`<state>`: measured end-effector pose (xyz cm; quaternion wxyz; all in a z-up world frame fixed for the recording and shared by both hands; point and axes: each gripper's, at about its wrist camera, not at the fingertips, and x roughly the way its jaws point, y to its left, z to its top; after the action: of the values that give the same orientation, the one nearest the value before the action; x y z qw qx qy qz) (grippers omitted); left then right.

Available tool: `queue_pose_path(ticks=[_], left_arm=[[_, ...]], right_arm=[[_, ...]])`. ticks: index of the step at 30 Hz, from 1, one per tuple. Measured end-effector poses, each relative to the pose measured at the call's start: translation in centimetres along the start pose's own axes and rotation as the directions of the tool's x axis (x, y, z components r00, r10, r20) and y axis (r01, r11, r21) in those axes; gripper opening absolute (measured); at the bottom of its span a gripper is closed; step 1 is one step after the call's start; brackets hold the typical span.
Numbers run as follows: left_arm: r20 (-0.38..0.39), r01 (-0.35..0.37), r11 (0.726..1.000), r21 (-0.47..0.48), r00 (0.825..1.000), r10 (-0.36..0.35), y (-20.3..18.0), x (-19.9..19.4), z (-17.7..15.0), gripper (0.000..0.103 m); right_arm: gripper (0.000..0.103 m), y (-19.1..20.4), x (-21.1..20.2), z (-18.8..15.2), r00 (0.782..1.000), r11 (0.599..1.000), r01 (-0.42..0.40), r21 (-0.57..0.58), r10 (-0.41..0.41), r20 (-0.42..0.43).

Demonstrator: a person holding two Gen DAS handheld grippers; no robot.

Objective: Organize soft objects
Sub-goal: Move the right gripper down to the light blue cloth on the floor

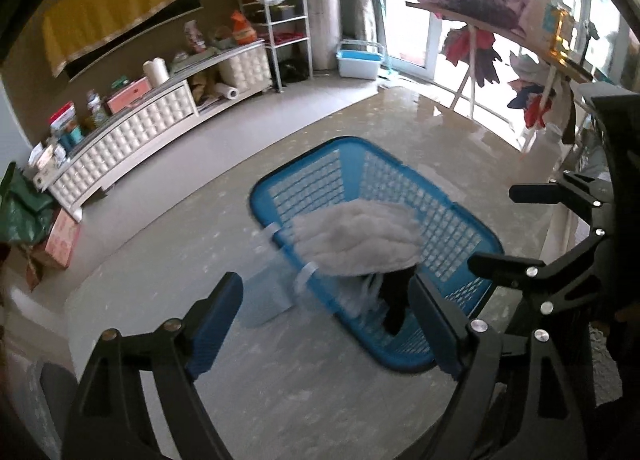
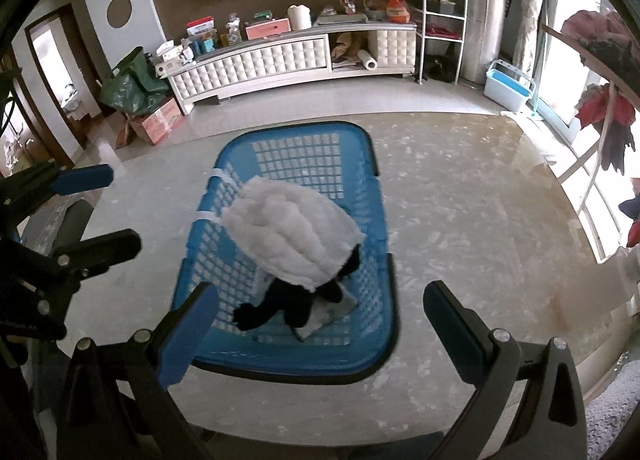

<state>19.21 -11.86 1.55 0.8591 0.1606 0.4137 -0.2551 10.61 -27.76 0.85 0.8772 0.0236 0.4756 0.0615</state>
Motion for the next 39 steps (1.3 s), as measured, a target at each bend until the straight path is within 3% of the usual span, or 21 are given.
queue_pose_path(ticks=[5, 11, 13, 28, 35, 39], left_arm=[[0.005, -0.028, 0.998, -0.058, 1.0, 0.028, 2.9, -1.5, -2.5, 0.085], [-0.003, -0.057, 0.992, -0.117, 0.998, 0.057, 6.0, -2.3, -5.0, 0.093], [-0.01, -0.064, 0.988, -0.137, 0.998, 0.064, 7.1, -2.4, -5.9, 0.103], [-0.053, -0.121, 0.947, -0.297, 0.992, 0.11, 14.9, -2.4, -12.1, 0.103], [-0.095, -0.146, 0.92, -0.363, 0.988, 0.12, 18.6, -0.7, -15.3, 0.103], [-0.125, -0.17, 0.896, -0.409, 0.984, 0.13, 20.6, 1.2, -16.9, 0.103]], right_arm=[[0.103, 2.2, 0.5, 0.6, 1.0, 0.998, -0.028, -0.057, 0.028, -0.006], [0.103, 5.8, 2.1, 1.3, 0.998, 0.991, -0.055, -0.125, 0.051, -0.037], [0.103, 6.9, 2.9, 1.5, 0.997, 0.987, -0.068, -0.147, 0.061, -0.052], [0.103, 15.3, 8.3, 2.8, 0.987, 0.952, -0.109, -0.285, 0.069, -0.147], [0.103, 16.9, 13.1, 3.0, 0.969, 0.956, -0.15, -0.253, 0.092, -0.227], [0.103, 17.7, 16.4, 2.6, 0.964, 0.965, -0.128, -0.228, 0.067, -0.257]])
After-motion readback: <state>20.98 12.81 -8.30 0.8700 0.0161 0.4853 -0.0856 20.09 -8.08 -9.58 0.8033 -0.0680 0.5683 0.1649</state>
